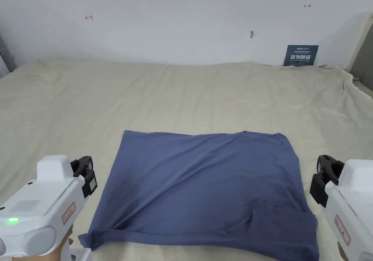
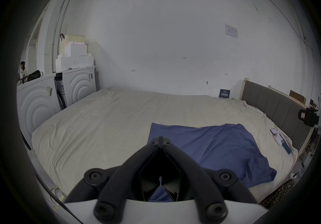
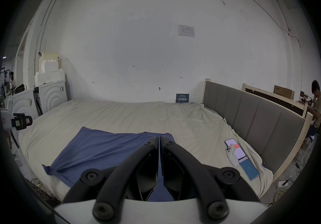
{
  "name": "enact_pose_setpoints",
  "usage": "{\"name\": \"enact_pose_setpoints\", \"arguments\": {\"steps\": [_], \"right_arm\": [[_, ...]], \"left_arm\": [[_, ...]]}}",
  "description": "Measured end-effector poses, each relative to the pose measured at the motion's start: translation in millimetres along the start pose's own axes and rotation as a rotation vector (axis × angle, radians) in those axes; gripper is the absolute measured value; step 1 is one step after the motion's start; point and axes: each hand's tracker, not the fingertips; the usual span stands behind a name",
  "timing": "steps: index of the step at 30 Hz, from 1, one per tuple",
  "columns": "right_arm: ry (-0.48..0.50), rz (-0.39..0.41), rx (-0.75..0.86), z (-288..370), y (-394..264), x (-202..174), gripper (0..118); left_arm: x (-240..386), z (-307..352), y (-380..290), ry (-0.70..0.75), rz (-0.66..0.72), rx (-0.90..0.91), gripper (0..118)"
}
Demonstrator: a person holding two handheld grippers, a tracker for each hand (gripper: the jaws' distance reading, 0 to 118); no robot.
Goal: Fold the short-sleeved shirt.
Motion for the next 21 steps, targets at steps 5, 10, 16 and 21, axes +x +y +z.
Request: {"name": "enact_pose_setpoints", "arguments": {"steps": [5,10,16,21], "right_arm": [[0.003,-0.009,-0.007,-2,-1,0,2],[-0.001,-0.024,-0.034,-5,-8,2,2],[-0.003,-0.033,-0.081,-9,-20,2,2],[-0.004,-0.047,-0.118,-13,-29,3,2]], "left_arm": [[-6,-9,-5,-0.009,0.003,-0.113,0],[-17,-28,-28,0.045,0.01,-0.34,17],[-35,-53,-78,0.108,0.053,-0.514,103],[-46,-68,-109,0.118,0.065,-0.601,103]]}}
